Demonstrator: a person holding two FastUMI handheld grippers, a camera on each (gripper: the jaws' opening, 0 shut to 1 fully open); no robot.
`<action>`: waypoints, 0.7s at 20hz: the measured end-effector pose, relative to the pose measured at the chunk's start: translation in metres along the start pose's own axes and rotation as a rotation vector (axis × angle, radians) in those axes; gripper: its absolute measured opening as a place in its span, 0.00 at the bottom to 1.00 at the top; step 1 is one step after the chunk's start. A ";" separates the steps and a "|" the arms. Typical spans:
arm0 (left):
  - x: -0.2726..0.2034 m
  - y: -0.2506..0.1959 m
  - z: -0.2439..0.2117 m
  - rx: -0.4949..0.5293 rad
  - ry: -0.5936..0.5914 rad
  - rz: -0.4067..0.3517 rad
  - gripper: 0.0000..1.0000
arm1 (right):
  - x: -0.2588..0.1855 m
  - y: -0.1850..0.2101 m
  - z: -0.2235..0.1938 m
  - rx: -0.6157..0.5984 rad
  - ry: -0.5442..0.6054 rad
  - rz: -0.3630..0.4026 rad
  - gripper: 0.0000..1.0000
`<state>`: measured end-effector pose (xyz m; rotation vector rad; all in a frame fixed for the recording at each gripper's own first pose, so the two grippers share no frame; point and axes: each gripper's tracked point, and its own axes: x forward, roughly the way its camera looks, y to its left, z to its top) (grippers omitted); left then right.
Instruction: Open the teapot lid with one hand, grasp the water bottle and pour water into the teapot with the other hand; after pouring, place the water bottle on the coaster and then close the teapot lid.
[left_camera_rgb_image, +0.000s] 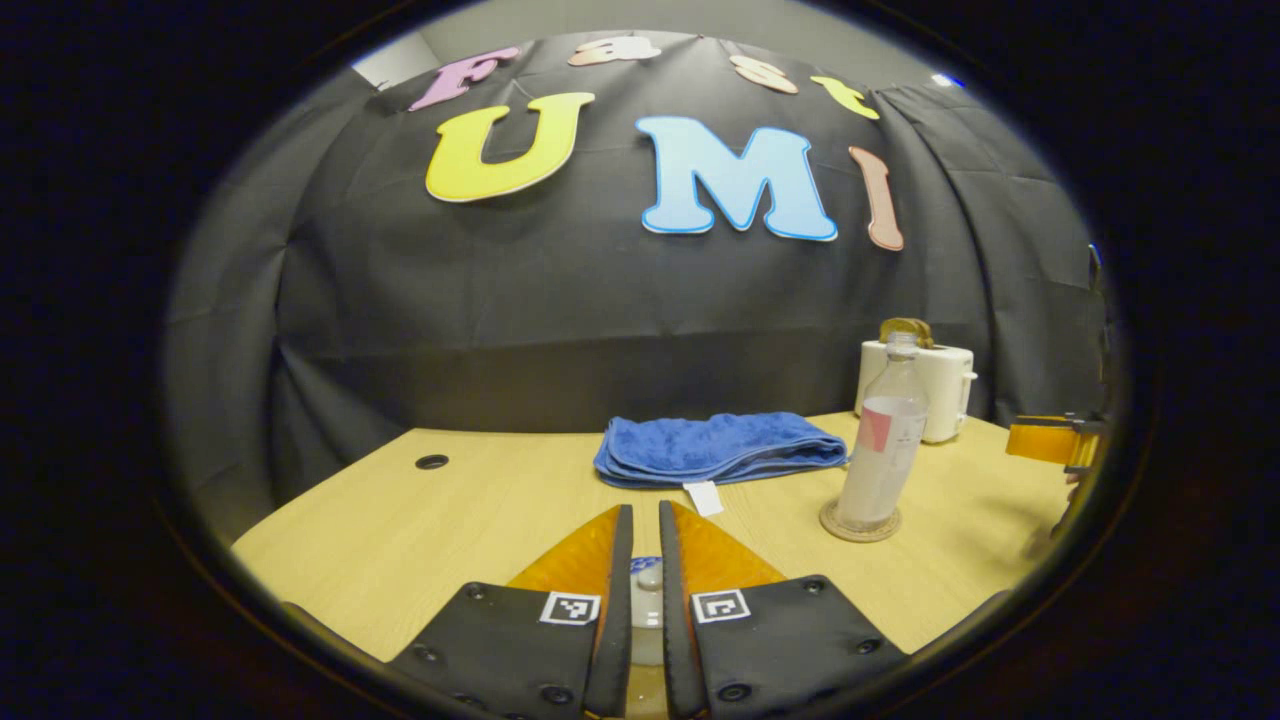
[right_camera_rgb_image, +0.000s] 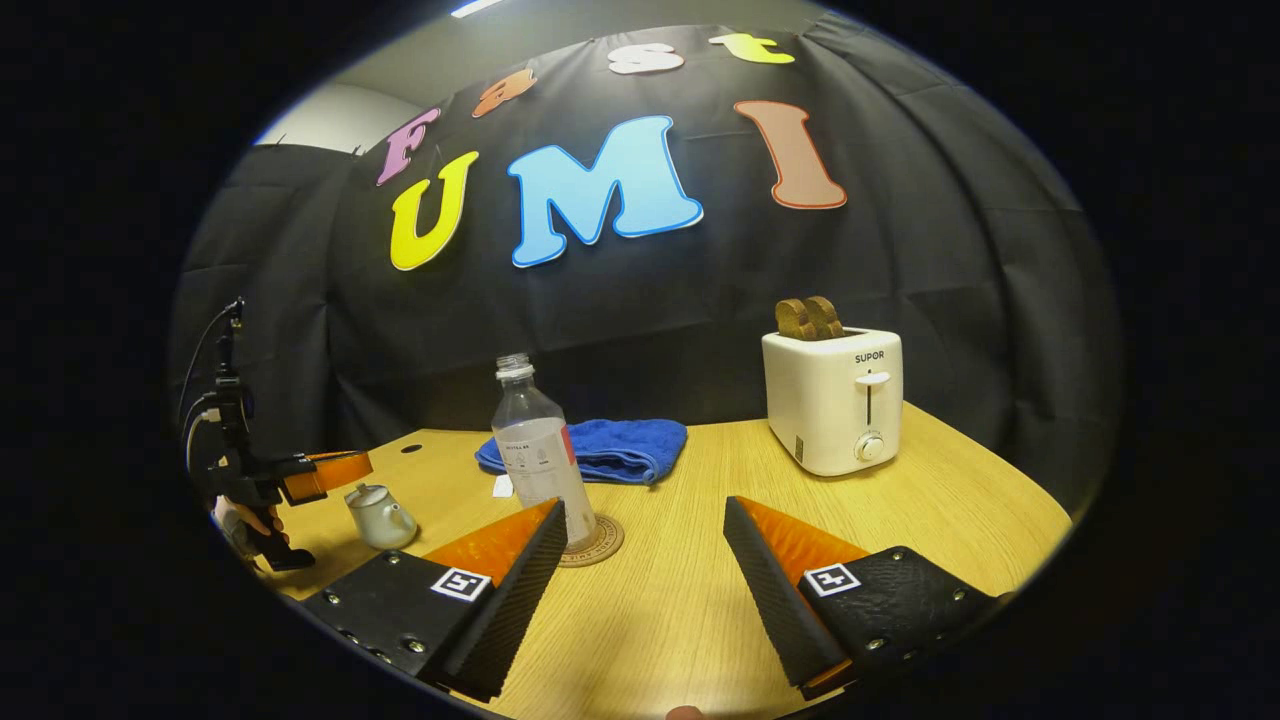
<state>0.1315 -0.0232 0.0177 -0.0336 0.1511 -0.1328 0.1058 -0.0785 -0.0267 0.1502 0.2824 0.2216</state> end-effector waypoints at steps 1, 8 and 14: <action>-0.006 0.000 0.004 -0.001 -0.009 0.004 0.15 | -0.003 0.003 0.002 -0.005 -0.006 -0.004 0.98; -0.063 -0.024 0.013 -0.006 -0.040 -0.009 0.24 | -0.041 0.040 0.019 0.022 -0.072 -0.004 0.98; -0.101 -0.051 0.016 0.026 -0.074 -0.032 0.24 | -0.075 0.054 0.025 0.013 -0.111 -0.018 0.98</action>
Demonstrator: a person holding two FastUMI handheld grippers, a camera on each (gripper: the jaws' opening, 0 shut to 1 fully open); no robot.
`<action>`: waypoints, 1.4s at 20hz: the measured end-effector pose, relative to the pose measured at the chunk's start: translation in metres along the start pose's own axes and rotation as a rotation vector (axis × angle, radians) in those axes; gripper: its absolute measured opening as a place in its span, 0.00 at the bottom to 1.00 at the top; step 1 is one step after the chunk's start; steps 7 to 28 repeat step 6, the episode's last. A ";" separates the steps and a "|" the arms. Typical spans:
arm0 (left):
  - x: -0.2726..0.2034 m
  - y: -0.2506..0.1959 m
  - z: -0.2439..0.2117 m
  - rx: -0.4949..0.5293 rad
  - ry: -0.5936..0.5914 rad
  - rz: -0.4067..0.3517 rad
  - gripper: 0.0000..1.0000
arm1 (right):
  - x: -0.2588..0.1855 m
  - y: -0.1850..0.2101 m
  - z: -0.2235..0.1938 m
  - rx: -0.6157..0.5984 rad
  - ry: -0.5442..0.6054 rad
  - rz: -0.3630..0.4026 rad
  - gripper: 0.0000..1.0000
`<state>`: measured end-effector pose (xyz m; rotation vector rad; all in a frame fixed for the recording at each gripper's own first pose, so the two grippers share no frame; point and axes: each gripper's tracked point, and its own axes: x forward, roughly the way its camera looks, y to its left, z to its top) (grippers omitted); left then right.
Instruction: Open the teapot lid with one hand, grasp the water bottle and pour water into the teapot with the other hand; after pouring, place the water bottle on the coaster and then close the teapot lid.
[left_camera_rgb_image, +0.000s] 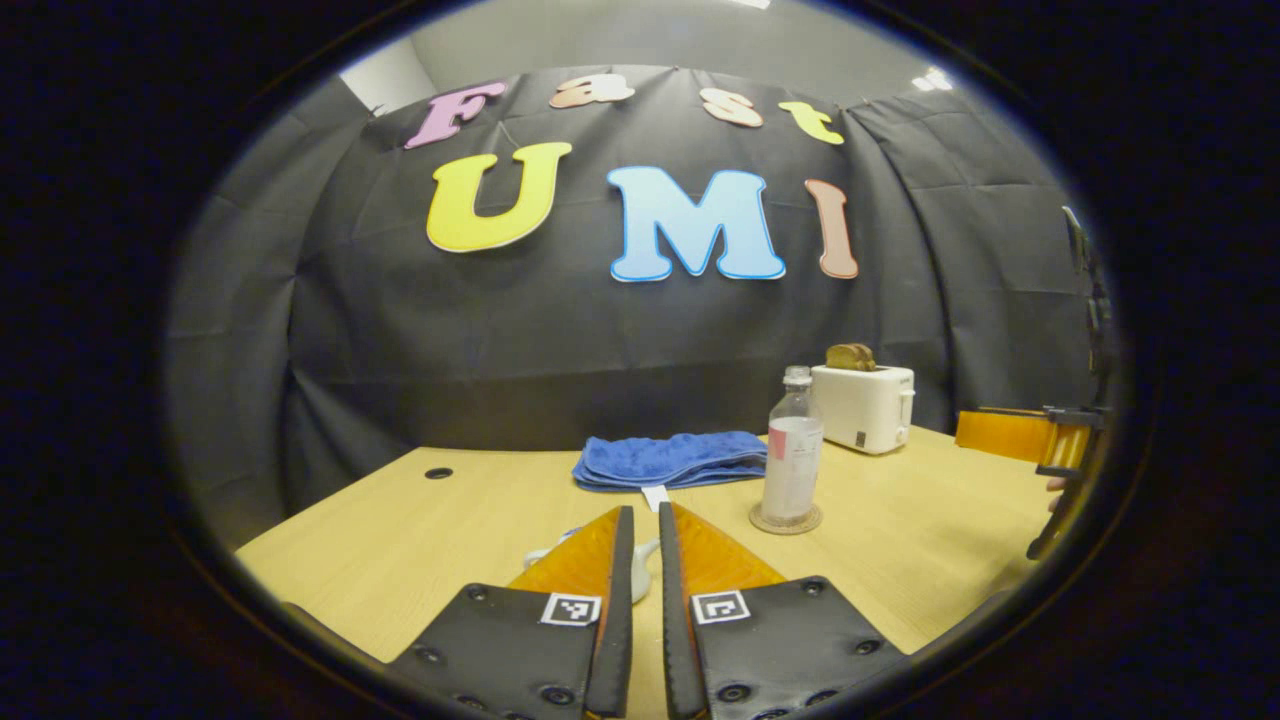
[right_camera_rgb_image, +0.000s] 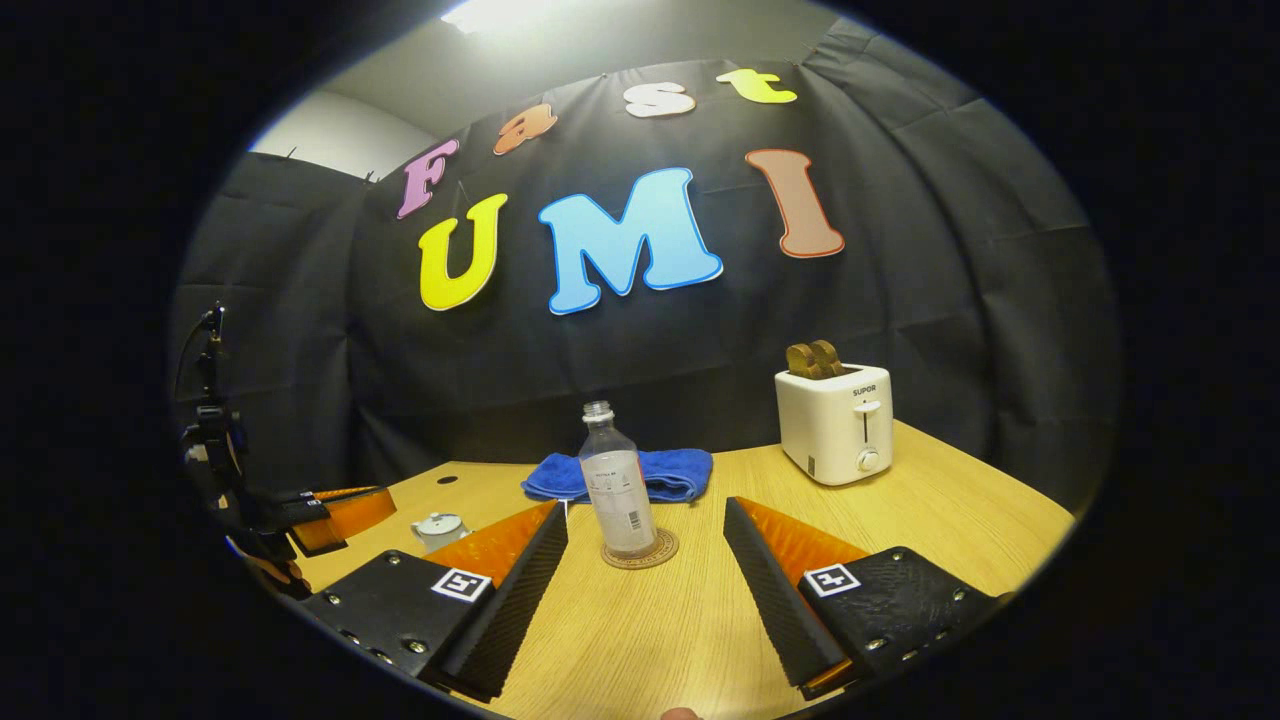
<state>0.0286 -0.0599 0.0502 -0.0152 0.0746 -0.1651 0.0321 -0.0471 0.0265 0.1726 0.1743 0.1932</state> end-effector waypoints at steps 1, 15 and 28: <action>-0.005 -0.004 -0.001 -0.004 0.000 -0.008 0.24 | -0.005 0.001 0.002 -0.003 -0.007 -0.002 0.98; -0.020 -0.016 -0.013 -0.020 0.011 -0.028 0.24 | -0.036 0.002 -0.010 -0.041 -0.027 -0.034 0.98; -0.020 -0.016 -0.013 -0.020 0.011 -0.028 0.24 | -0.036 0.002 -0.010 -0.041 -0.027 -0.034 0.98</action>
